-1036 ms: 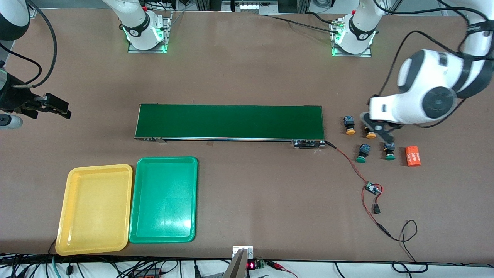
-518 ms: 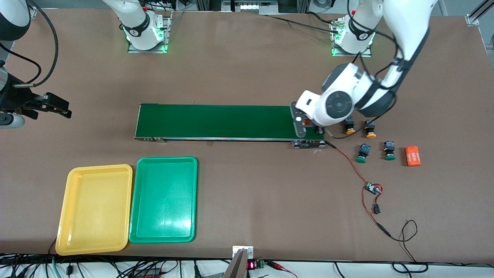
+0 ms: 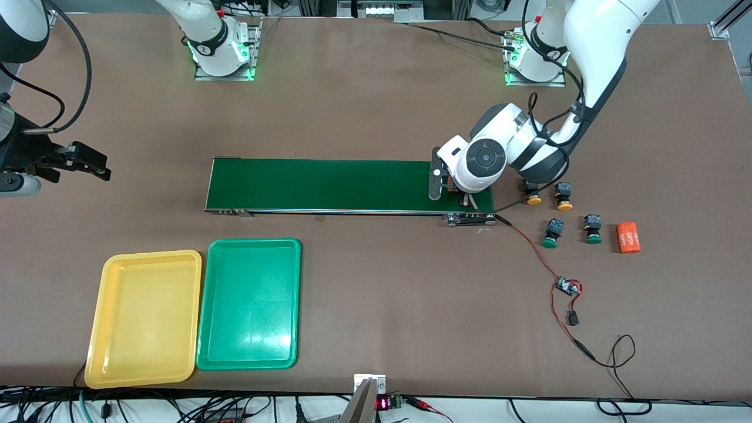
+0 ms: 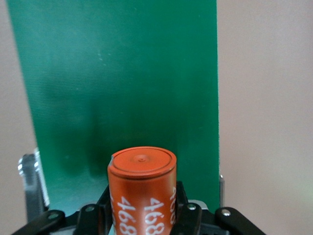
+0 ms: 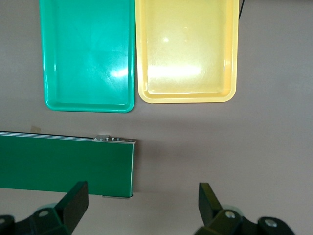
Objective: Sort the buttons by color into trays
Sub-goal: 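Carry the orange capacitor onto the conveyor belt and release it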
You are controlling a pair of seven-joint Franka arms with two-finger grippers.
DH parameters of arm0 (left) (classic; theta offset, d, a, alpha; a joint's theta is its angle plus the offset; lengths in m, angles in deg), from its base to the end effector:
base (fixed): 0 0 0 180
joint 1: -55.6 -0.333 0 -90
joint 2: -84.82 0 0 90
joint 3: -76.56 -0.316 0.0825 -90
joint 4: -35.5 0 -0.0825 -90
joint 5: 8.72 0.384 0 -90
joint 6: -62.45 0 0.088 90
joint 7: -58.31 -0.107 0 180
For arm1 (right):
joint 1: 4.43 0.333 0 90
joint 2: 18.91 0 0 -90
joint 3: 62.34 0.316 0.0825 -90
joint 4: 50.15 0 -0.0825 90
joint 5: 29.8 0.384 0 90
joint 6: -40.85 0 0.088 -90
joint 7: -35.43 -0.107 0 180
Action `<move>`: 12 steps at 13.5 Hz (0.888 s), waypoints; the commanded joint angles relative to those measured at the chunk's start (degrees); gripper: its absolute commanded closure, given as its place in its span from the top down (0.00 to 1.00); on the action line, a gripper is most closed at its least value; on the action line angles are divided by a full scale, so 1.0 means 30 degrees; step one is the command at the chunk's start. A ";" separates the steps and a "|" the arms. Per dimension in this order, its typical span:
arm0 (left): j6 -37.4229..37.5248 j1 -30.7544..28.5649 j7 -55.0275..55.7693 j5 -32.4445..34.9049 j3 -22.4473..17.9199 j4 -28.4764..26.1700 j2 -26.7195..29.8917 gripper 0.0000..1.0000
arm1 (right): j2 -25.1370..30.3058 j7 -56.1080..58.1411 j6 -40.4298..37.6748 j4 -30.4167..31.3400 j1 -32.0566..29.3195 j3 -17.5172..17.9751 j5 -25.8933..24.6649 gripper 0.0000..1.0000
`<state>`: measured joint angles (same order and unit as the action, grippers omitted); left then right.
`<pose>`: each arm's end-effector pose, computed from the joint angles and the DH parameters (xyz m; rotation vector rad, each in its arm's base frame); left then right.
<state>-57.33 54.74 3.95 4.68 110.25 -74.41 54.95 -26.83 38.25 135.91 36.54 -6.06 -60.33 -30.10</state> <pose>0.5130 -0.3030 0.2413 2.0342 -2.1769 -0.3342 0.6035 0.0021 0.5797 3.1398 0.0878 0.0125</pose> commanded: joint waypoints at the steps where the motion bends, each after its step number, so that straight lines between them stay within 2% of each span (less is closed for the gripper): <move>1: -0.0330 -0.0121 -0.0189 0.0368 0.0019 -0.0280 0.0316 1.00 | 0.0092 0.0496 -0.0310 0.0048 -0.0100 0.0033 0.0275 1.00; 4: 0.0956 -0.0298 0.0425 0.0367 0.0019 0.0216 0.1400 1.00 | 0.0121 0.1111 -0.0544 0.0077 -0.0013 0.0033 0.0246 1.00; 8: 0.3707 -0.0356 0.1596 0.0367 -0.0156 0.1652 0.1927 1.00 | 0.0121 0.1112 -0.0633 0.0077 -0.0100 0.0004 0.0217 1.00; 12: 0.3920 -0.0679 0.3031 0.0367 -0.0128 0.1888 0.2252 1.00 | 0.0092 0.1112 -0.0633 0.0077 -0.0130 0.0004 0.0246 1.00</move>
<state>-46.49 52.96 10.67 4.69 109.66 -69.00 61.13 -26.84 40.50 134.53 36.57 -6.16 -60.38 -30.10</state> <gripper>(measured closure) 0.000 0.000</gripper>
